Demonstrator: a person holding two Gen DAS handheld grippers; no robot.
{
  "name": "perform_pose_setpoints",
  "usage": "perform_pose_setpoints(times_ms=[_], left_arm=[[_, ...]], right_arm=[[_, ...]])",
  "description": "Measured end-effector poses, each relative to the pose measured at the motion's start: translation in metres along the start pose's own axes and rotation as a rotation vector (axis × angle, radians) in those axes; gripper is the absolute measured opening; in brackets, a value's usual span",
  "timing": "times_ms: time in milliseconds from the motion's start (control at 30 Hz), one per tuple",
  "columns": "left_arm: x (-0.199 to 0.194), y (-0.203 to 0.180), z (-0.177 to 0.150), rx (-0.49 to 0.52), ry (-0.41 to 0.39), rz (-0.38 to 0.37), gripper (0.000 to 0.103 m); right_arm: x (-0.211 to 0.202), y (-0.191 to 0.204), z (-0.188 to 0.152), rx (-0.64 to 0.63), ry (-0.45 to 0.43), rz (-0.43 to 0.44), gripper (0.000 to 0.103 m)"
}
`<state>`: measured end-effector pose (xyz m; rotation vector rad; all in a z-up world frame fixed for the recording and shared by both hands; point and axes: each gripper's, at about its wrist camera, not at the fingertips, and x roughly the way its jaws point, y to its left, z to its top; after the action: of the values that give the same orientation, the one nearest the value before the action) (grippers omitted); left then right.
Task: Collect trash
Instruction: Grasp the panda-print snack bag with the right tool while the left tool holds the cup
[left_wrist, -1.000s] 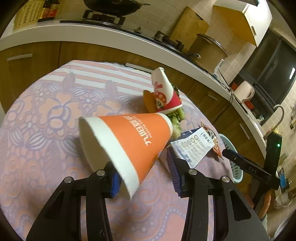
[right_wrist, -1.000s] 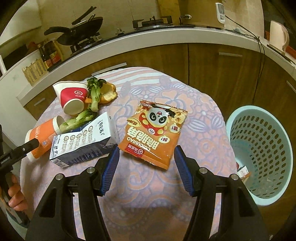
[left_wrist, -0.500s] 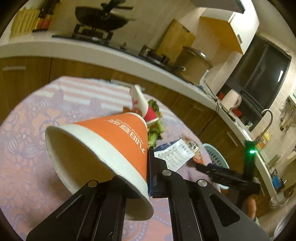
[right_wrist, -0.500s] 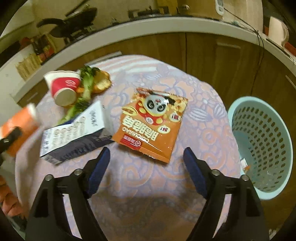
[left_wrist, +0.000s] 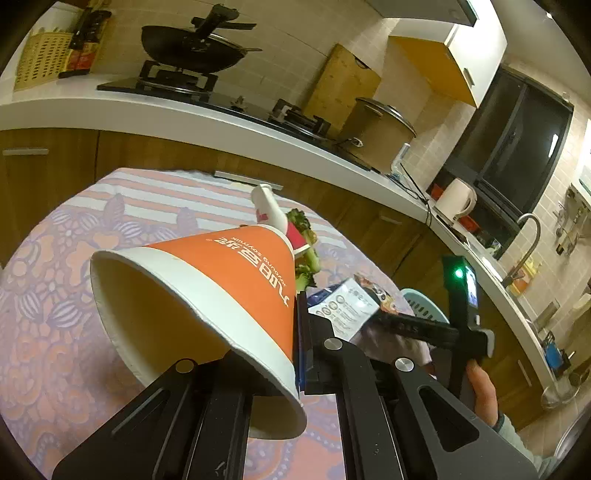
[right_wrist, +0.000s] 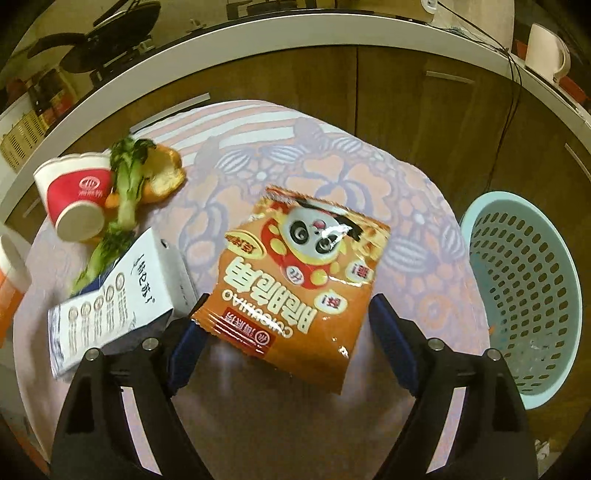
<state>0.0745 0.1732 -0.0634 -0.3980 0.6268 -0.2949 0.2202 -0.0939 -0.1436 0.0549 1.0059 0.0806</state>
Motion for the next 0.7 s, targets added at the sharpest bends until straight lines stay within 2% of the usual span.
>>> perform_pose_setpoints(times_ms=[100, 133, 233, 300, 433, 500, 567, 700], left_arm=[[0.001, -0.003, 0.001, 0.008, 0.0, -0.001, 0.0], [0.002, -0.004, 0.001, 0.01, 0.001, -0.001, 0.0], [0.004, -0.008, 0.003, 0.018, 0.007, -0.006, 0.0], [0.006, -0.012, 0.003, 0.028, 0.009, -0.007, 0.001], [0.01, -0.019, 0.004, 0.049, 0.015, -0.018, 0.001], [0.011, -0.026, 0.004, 0.064, 0.015, -0.025, 0.001], [0.012, -0.031, 0.005, 0.076, 0.017, -0.033, 0.001], [0.015, -0.039, 0.003, 0.093, 0.026, -0.04, 0.001]], right_arm=[[-0.001, -0.001, 0.001, -0.001, -0.017, 0.003, 0.051], [-0.002, -0.002, 0.001, 0.002, -0.018, 0.009, 0.03], [-0.003, -0.008, 0.0, 0.018, -0.029, 0.036, 0.014], [-0.009, -0.011, -0.002, 0.015, -0.057, 0.053, 0.011], [-0.026, -0.016, -0.005, 0.005, -0.114, 0.079, 0.01], [-0.034, -0.016, -0.005, -0.007, -0.14, 0.066, 0.01], [-0.036, -0.016, -0.005, -0.021, -0.139, 0.06, 0.01], [-0.028, -0.021, -0.015, -0.045, -0.081, 0.071, 0.012]])
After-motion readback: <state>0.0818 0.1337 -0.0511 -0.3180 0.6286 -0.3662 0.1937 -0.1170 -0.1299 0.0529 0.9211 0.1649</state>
